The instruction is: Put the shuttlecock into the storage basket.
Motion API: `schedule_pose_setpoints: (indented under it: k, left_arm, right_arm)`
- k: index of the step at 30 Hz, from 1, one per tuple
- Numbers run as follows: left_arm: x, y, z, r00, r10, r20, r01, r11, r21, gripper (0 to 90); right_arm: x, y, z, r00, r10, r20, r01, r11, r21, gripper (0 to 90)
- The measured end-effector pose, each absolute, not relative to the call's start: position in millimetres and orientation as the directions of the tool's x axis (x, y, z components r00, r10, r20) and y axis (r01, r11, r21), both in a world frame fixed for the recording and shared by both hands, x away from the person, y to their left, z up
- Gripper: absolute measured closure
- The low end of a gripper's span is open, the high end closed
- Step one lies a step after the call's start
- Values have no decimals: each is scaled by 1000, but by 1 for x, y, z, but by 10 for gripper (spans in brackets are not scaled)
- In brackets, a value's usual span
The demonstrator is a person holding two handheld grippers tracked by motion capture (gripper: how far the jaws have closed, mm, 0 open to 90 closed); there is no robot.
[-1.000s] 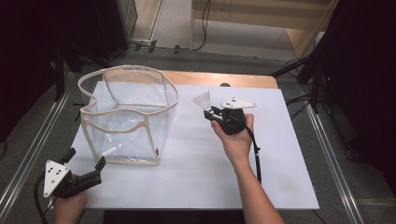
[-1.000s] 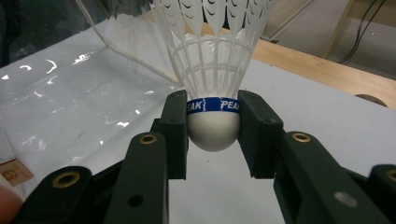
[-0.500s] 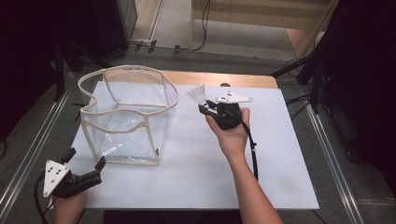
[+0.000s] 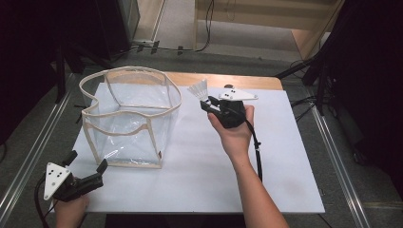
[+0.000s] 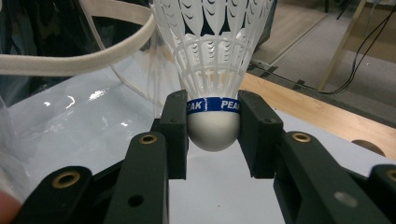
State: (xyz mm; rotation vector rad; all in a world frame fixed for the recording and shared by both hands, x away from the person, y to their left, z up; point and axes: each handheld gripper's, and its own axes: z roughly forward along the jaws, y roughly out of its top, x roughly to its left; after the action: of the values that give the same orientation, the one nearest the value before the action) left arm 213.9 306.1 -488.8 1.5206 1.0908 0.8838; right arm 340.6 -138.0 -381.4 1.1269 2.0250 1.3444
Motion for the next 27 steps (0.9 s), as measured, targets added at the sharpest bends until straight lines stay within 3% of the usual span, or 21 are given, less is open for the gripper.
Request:
schedule_pose_setpoints:
  k: [27]
  left_arm:
    - [215,306,-489,325,946,11,202,-81,976,0]
  right_arm:
    - [343,-115,-363,-602,798,45,331,197,923,636]
